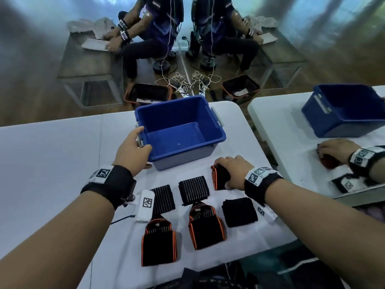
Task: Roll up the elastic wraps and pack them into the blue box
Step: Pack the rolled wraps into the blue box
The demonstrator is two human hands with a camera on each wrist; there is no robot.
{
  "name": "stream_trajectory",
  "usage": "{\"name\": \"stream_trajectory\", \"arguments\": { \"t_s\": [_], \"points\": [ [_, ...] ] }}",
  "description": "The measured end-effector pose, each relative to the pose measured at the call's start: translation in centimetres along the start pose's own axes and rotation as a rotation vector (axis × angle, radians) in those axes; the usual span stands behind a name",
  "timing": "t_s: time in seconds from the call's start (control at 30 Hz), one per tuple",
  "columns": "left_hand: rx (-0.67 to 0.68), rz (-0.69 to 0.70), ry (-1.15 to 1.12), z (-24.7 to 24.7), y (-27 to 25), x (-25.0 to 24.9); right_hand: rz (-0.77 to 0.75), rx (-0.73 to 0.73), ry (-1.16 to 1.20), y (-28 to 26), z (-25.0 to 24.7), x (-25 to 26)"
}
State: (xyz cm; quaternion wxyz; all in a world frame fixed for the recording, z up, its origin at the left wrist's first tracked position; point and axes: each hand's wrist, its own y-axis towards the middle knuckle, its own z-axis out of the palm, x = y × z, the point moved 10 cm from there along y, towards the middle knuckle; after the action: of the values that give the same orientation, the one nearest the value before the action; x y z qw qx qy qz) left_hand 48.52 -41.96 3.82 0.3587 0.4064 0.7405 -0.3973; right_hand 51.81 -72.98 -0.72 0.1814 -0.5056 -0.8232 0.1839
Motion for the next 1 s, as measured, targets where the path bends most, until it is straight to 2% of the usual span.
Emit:
{"name": "stream_trajectory", "arguments": {
  "t_s": [0.17,0.33,0.43,0.53,0.63,0.7,0.9,1.0],
  "points": [
    [-0.050,-0.003,-0.044,-1.6,-2.0,1.5,-0.023,0.016,0.002,0.3,0.0,0.4],
    [-0.041,-0.018,-0.076,-1.5,-3.1,2.1,0.052,0.066,0.150,-0.6,-1.6,0.0],
    [-0.022,-0.034,-0.085,-1.0,-3.2,2.0,-0.001,0.035,0.265,-2.0,-5.9,0.6],
    [-0.016,-0.047,-0.114,-0.9,-3.3,1.9,-0.122,-0.051,0.382,-3.8,-12.9,3.6],
    [-0.005,-0.061,-0.168,-0.9,-3.7,1.8,-0.247,-0.137,0.248,-3.2,-17.8,8.5],
    [0.005,-0.066,-0.204,-1.1,-4.0,1.8,-0.289,-0.095,0.101,-1.3,-18.6,12.1],
    [0.033,-0.075,-0.285,-1.0,-4.4,2.2,-0.354,0.184,-0.255,7.5,-13.3,20.1],
    [0.041,-0.090,-0.317,-0.9,-4.3,2.4,-0.379,0.277,-0.327,10.4,-11.3,22.9]
  ]
}}
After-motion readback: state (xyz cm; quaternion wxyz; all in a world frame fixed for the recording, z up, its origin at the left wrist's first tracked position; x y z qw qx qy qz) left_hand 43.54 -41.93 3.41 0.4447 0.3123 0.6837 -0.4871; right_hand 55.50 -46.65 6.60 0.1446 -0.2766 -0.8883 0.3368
